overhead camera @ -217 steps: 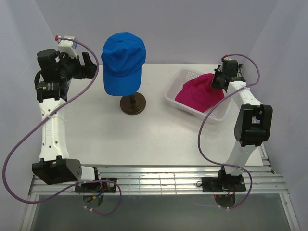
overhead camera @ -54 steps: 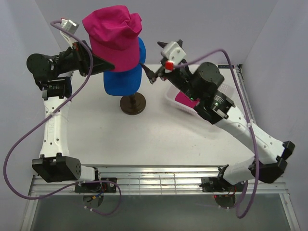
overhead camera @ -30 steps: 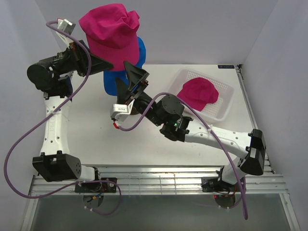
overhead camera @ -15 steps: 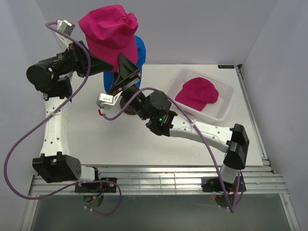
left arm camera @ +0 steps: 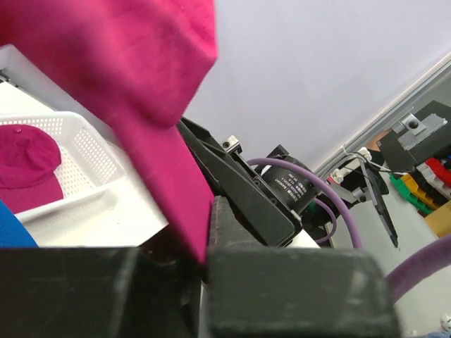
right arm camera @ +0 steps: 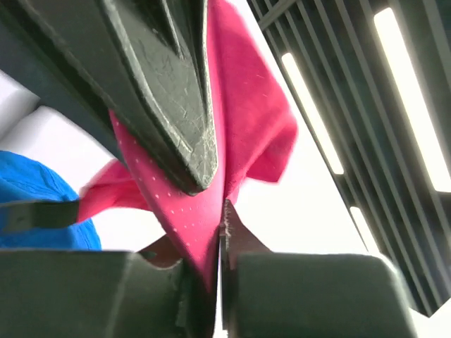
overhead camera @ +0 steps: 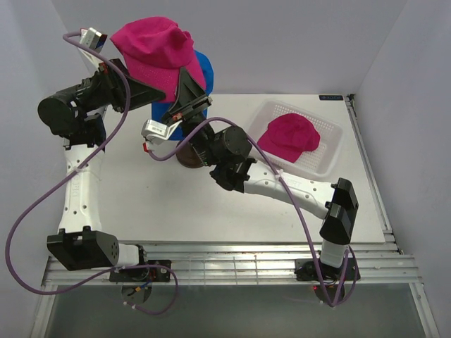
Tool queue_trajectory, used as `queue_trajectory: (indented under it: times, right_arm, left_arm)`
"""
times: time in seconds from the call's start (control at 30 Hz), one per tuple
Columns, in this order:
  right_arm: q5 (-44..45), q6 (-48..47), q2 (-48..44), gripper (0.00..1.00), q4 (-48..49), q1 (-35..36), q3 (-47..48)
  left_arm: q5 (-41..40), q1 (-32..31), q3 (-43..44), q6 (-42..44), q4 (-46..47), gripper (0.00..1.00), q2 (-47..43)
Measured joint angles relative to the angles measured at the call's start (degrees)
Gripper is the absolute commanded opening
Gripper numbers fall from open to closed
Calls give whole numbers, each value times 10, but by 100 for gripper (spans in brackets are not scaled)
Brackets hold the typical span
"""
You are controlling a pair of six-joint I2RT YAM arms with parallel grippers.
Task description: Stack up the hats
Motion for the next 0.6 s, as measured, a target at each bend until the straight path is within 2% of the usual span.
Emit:
queue_trajectory:
  times: [0.13, 0.27, 0.4, 0.43, 0.6]
  right_arm:
    - [10, 4, 5, 8, 13, -1, 4]
    - [39, 30, 4, 8, 12, -5, 13]
    - [72, 99, -12, 8, -16, -22, 16]
    - [79, 122, -21, 8, -32, -28, 17]
    - [100, 302, -89, 8, -209, -89, 67]
  left_arm:
    - [5, -1, -7, 1, -2, 56, -1]
    - [14, 0, -8, 11, 1, 68, -1]
    - [17, 0, -8, 18, 2, 80, -2]
    - [18, 0, -8, 19, 3, 85, -2]
    - [24, 2, -7, 23, 4, 87, -2]
